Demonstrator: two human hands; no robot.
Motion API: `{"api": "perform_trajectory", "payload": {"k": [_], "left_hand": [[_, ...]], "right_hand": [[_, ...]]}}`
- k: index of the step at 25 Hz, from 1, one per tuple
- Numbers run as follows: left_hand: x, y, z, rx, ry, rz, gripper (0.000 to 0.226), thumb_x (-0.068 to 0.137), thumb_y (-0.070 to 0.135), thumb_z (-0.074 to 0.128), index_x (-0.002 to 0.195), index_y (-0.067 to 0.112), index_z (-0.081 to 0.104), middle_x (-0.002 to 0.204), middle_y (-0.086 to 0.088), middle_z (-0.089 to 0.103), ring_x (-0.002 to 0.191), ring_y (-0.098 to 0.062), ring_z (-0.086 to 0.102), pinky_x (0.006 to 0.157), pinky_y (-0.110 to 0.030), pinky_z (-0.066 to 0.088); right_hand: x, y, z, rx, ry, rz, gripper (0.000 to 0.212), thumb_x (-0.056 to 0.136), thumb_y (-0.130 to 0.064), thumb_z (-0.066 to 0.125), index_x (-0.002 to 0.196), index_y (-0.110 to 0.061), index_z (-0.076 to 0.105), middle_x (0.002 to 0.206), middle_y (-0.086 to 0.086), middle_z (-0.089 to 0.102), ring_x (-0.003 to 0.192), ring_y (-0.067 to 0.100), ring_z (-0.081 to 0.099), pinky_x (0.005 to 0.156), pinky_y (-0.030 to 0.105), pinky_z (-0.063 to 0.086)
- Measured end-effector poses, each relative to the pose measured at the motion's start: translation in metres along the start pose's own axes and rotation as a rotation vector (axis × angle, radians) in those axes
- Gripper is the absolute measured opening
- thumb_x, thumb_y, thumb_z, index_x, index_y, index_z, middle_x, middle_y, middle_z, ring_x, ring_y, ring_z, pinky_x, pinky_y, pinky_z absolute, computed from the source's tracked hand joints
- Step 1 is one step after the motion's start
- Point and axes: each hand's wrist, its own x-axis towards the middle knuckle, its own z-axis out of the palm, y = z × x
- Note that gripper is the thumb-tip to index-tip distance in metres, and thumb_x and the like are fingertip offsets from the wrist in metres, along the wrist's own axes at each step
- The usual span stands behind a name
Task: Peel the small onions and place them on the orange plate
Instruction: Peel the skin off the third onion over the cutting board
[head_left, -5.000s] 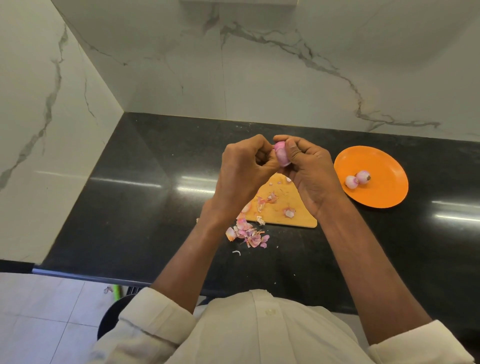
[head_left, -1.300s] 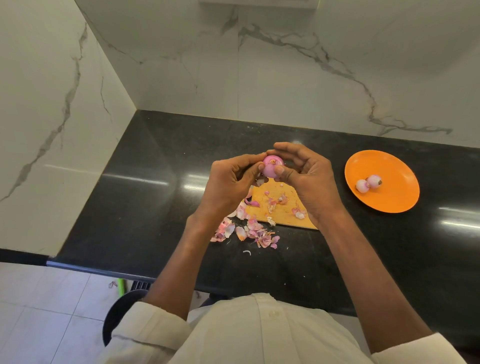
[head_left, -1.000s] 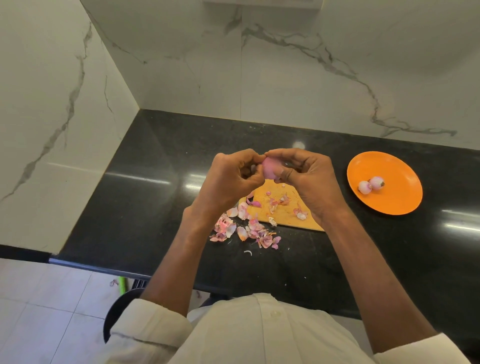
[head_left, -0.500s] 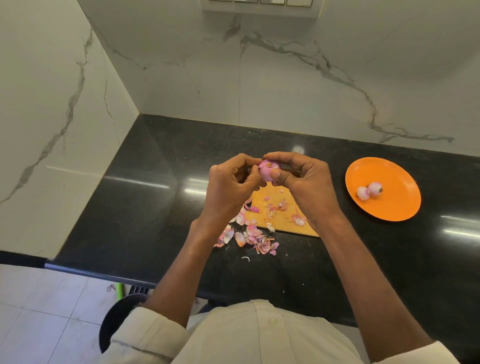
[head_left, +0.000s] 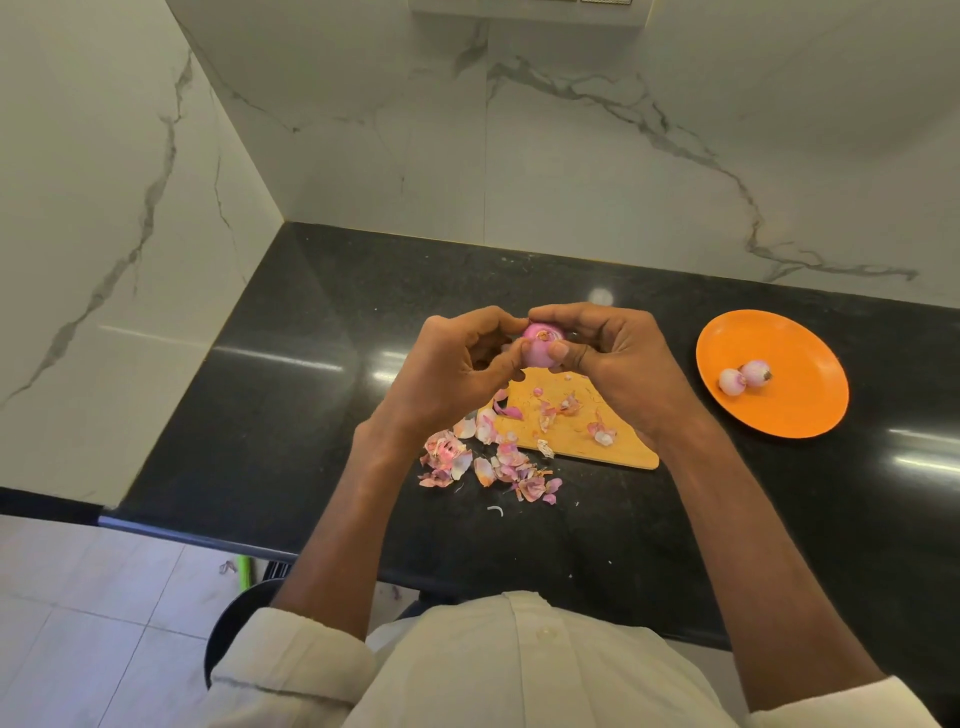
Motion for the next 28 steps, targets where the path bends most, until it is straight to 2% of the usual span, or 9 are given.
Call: {"api": "perform_trajectory", "payload": {"k": [2, 5, 7, 11, 15, 18, 22, 25, 28], "left_hand": [[0.002, -0.002, 0.002, 0.099, 0.038, 0.06, 0.027, 0.101, 0.015, 0.075, 0.123, -0.001, 0.071, 0.101, -0.011, 0.078, 0.085, -0.02, 0.08, 0.072, -0.041, 0.067], [0.005, -0.003, 0.015, 0.207, 0.2, 0.089, 0.022, 0.102, 0.02, 0.073, 0.113, 0.001, 0.072, 0.09, -0.009, 0.077, 0.074, -0.02, 0.078, 0.063, -0.042, 0.064], [0.005, 0.0, 0.023, 0.123, 0.299, 0.025, 0.018, 0.102, 0.018, 0.073, 0.109, 0.001, 0.071, 0.088, -0.009, 0.077, 0.073, -0.016, 0.079, 0.062, -0.041, 0.065], [0.005, 0.007, 0.03, -0.096, 0.394, -0.13, 0.012, 0.103, 0.01, 0.071, 0.106, -0.001, 0.069, 0.09, -0.009, 0.077, 0.075, -0.017, 0.08, 0.063, -0.039, 0.067], [0.007, 0.012, 0.034, -0.208, 0.47, -0.194, 0.015, 0.107, 0.013, 0.066, 0.111, 0.0, 0.069, 0.095, -0.007, 0.077, 0.079, -0.018, 0.08, 0.065, -0.032, 0.066], [0.009, 0.014, 0.038, -0.307, 0.476, -0.238, 0.018, 0.109, 0.016, 0.062, 0.117, 0.001, 0.069, 0.101, -0.006, 0.076, 0.089, -0.022, 0.08, 0.071, -0.035, 0.067], [0.007, 0.012, 0.036, -0.435, 0.343, -0.248, 0.031, 0.102, 0.015, 0.071, 0.131, 0.006, 0.069, 0.112, -0.009, 0.077, 0.099, -0.027, 0.078, 0.082, -0.038, 0.067], [0.006, 0.009, 0.034, -0.476, 0.355, -0.272, 0.032, 0.097, 0.009, 0.076, 0.128, 0.001, 0.073, 0.111, -0.01, 0.079, 0.1, -0.028, 0.078, 0.084, -0.036, 0.066], [0.005, 0.008, 0.033, -0.461, 0.352, -0.269, 0.025, 0.099, 0.006, 0.073, 0.124, 0.006, 0.075, 0.106, -0.002, 0.081, 0.096, -0.024, 0.08, 0.081, -0.031, 0.066]], "right_hand": [[0.001, 0.0, 0.002, -0.01, 0.003, -0.009, 0.036, 0.096, 0.002, 0.071, 0.128, -0.013, 0.075, 0.12, -0.002, 0.077, 0.113, 0.01, 0.072, 0.085, 0.025, 0.062], [0.002, -0.001, 0.007, -0.002, 0.047, -0.034, 0.037, 0.095, 0.001, 0.072, 0.129, -0.014, 0.074, 0.12, -0.003, 0.077, 0.113, 0.01, 0.072, 0.085, 0.023, 0.061], [0.003, -0.001, 0.012, 0.008, 0.093, -0.056, 0.037, 0.095, 0.0, 0.073, 0.129, -0.014, 0.074, 0.121, -0.003, 0.076, 0.114, 0.009, 0.071, 0.088, 0.024, 0.062], [0.002, 0.003, 0.018, 0.041, 0.142, -0.078, 0.036, 0.095, -0.001, 0.073, 0.129, -0.015, 0.075, 0.124, -0.003, 0.076, 0.117, 0.012, 0.07, 0.095, 0.032, 0.062], [-0.001, 0.003, 0.025, 0.112, 0.185, -0.105, 0.036, 0.095, 0.0, 0.071, 0.13, -0.011, 0.074, 0.126, -0.002, 0.075, 0.12, 0.01, 0.068, 0.097, 0.031, 0.061], [-0.001, 0.002, 0.027, 0.145, 0.215, -0.103, 0.036, 0.096, -0.004, 0.073, 0.131, -0.011, 0.072, 0.128, -0.001, 0.074, 0.121, 0.01, 0.068, 0.098, 0.033, 0.061], [-0.001, 0.0, 0.024, 0.21, 0.195, -0.067, 0.037, 0.093, -0.007, 0.076, 0.129, -0.011, 0.072, 0.126, 0.0, 0.074, 0.115, 0.008, 0.071, 0.092, 0.026, 0.061], [-0.002, 0.004, 0.022, 0.201, 0.198, -0.032, 0.035, 0.094, -0.003, 0.074, 0.127, -0.014, 0.074, 0.123, -0.002, 0.075, 0.114, 0.009, 0.071, 0.092, 0.029, 0.061], [-0.002, 0.01, 0.021, 0.325, 0.194, 0.038, 0.035, 0.094, 0.0, 0.07, 0.126, -0.016, 0.074, 0.121, -0.001, 0.078, 0.116, 0.014, 0.072, 0.094, 0.03, 0.061]]}}
